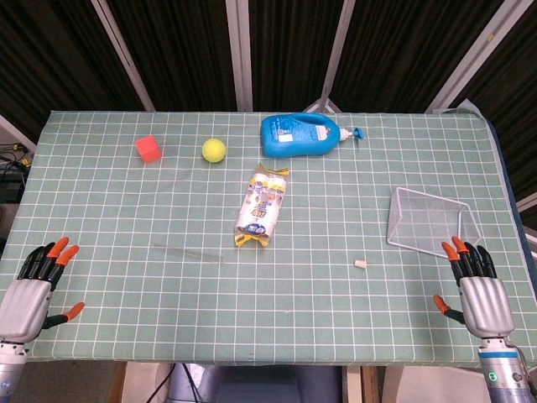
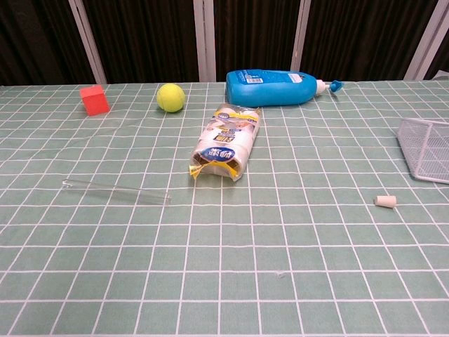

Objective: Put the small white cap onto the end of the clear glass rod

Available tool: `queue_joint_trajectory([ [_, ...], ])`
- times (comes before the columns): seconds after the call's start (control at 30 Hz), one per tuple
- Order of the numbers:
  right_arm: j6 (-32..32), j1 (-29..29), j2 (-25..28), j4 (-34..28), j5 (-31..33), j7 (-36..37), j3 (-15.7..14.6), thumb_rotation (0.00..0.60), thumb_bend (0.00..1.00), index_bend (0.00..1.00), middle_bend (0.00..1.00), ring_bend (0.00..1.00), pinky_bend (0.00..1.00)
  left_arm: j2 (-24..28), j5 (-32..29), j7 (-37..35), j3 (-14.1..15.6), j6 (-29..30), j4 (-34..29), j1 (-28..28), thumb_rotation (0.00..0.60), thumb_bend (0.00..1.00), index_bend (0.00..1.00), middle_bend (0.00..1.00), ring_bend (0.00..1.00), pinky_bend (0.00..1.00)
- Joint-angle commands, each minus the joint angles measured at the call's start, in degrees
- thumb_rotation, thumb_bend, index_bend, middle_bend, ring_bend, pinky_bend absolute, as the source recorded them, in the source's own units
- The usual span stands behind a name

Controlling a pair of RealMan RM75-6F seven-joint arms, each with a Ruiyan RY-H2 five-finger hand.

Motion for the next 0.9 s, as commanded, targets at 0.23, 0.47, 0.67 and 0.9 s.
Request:
queue_joint_trajectory([
  [0.23,-0.54,-0.06,-0.35,-0.14,-0.35,-0.36,0.21,0.600,0.27,0.00,0.00,0.00,0.00,0.38,-1.03,0.05,-0.52,-2.54,-0.45,-0.29,0.600,0.22,0.05,0.01,0.00,0.00],
  [0.47,-0.97,-0.13,-0.38,-0.37,-0.30,0.06,0.52,0.600,0.27,0.00,0.00,0.00,0.00,-0.86,-3.26,4.95,-3.14,-9.32,-2.29,-4.55,0.600,0.27,0.15,0.15,0.00,0.00],
  [0.67,-1.57,0.02,-0.59,-0.27,0.17,0.51,1.02,0.600,0.27,0.00,0.00,0.00,0.00,-6.58,-8.34,13.61,-8.25,-17.96,-2.11,-11.60,0.600,0.35,0.24,0.27,0.00,0.00],
  [0.9,-1.71,-0.09,-0.33,-0.09,0.02,1.64,1.27,0.600,0.27,0.00,0.00,0.00,0.00,-17.11,-18.62,21.93,-13.53,-26.48,4.33,-19.23,0.600,0.38,0.37,0.31,0.00,0.00],
])
